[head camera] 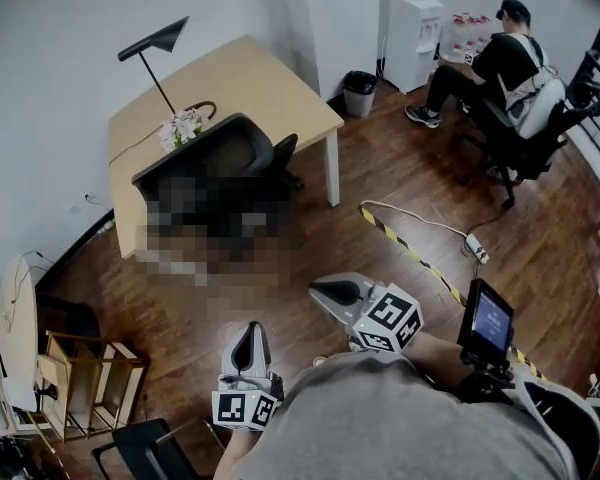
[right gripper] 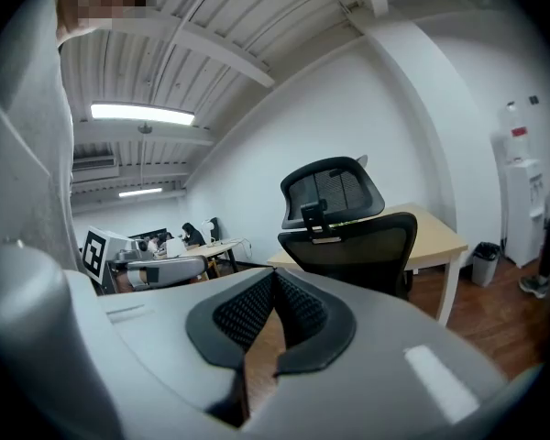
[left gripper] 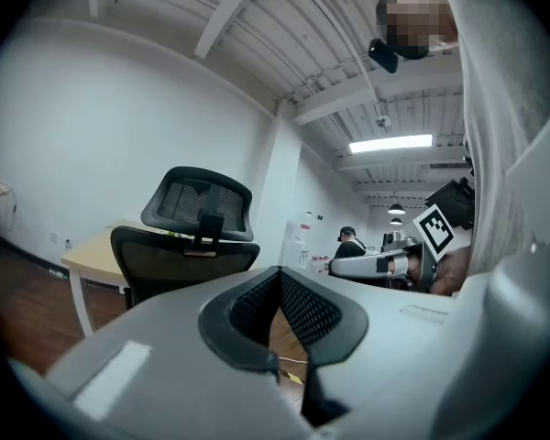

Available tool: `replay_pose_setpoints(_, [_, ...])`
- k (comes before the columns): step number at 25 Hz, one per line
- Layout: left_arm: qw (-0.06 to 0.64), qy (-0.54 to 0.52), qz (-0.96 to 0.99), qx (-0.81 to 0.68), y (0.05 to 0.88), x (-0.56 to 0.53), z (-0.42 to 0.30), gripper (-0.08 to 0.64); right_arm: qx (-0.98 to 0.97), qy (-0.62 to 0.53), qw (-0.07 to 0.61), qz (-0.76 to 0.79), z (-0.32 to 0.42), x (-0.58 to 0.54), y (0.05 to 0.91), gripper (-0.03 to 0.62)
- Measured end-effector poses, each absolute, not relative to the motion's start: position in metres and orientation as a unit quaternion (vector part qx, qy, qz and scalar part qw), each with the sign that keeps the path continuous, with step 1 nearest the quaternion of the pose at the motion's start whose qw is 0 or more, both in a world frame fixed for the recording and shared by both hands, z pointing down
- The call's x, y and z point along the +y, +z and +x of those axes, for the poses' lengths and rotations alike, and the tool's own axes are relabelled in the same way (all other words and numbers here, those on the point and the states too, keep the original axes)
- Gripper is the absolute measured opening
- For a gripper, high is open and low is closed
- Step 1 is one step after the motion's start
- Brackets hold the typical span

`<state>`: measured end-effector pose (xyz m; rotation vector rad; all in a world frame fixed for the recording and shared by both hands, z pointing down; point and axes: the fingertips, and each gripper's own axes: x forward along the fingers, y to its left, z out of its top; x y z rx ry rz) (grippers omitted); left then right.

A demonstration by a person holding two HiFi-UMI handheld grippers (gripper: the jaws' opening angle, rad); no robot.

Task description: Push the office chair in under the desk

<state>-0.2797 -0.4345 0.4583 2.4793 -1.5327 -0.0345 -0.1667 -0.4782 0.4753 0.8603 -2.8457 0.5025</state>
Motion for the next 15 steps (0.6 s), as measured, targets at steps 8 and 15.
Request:
replay_pose_setpoints(8, [0.112,-0.016,0.848,-0.518,0.448,-0.441,-0.276,0.002,-0.933,0.212,0.054,0.286,-0.167,-0.482,0.482,0.005])
replay_pose_setpoints(15, [0.115,-0.014,0.846,-0.52,0.448,-0.436,-0.277,0.002,-0.93,0.217,0.047,0.291,-0.164,-0.48,0.482,0.005])
